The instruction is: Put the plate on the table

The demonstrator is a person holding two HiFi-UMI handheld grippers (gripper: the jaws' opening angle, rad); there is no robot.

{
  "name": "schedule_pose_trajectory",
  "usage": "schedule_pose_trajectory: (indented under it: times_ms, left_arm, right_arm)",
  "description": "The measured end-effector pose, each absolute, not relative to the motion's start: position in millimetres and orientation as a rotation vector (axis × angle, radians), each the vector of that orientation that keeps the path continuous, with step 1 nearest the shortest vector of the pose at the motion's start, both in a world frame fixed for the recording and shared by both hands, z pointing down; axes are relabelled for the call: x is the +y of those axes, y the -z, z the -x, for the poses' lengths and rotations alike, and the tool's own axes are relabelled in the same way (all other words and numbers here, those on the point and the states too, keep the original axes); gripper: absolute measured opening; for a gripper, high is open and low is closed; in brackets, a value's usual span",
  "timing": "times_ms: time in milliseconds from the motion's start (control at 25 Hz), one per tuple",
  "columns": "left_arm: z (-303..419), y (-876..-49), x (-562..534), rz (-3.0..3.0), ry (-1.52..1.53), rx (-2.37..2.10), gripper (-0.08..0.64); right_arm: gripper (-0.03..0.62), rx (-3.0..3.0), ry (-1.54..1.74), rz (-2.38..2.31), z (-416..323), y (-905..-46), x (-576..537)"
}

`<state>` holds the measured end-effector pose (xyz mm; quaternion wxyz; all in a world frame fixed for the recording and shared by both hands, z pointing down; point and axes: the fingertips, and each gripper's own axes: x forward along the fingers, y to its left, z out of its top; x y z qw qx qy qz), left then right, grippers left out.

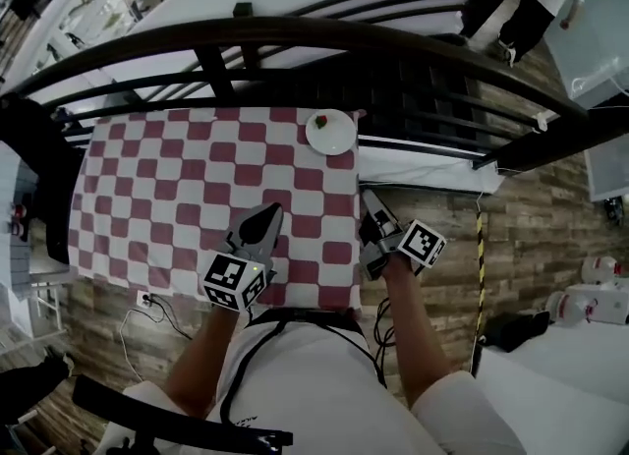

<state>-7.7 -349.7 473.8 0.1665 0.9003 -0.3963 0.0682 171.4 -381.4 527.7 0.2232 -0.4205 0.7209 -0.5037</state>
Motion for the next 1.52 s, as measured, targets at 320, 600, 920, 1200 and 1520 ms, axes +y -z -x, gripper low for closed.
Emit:
schedule_pose_trajectory:
  times_ms: [320, 600, 920, 1200, 1520]
  left_arm:
    - [16.5, -446.7, -323.6, -2.643, -0.189, -1.06, 0.006]
    - [23.8, -425.2, -306.6, -2.678, -0.149, -1.037, 0.006]
    - [36.2, -415.3, -284.5, -2.705, -0.129, -1.003, 0.006]
    - [45.5, -419.8, -277.5, -2.705, -0.128, -0.974, 0.006]
    - [50.7, -414.5, -279.1, -2.719, -0.099, -0.989, 0.006]
  right_arm:
    - [0.006, 2.015, 1.274, 1.187, -155.5, -472.4, -313.9]
    - [0.006, 2.088, 1.113, 1.216, -152.8, -438.1, -273.6]
    - [0.006, 2.111, 0.986, 1.284, -147.8, -418.5, -244.4]
    - [0.006, 2.092, 0.963, 1.325, -143.4, -419.6, -234.6]
    - [0.005, 2.147, 0.914, 1.341, -140.6, -411.6, -238.3]
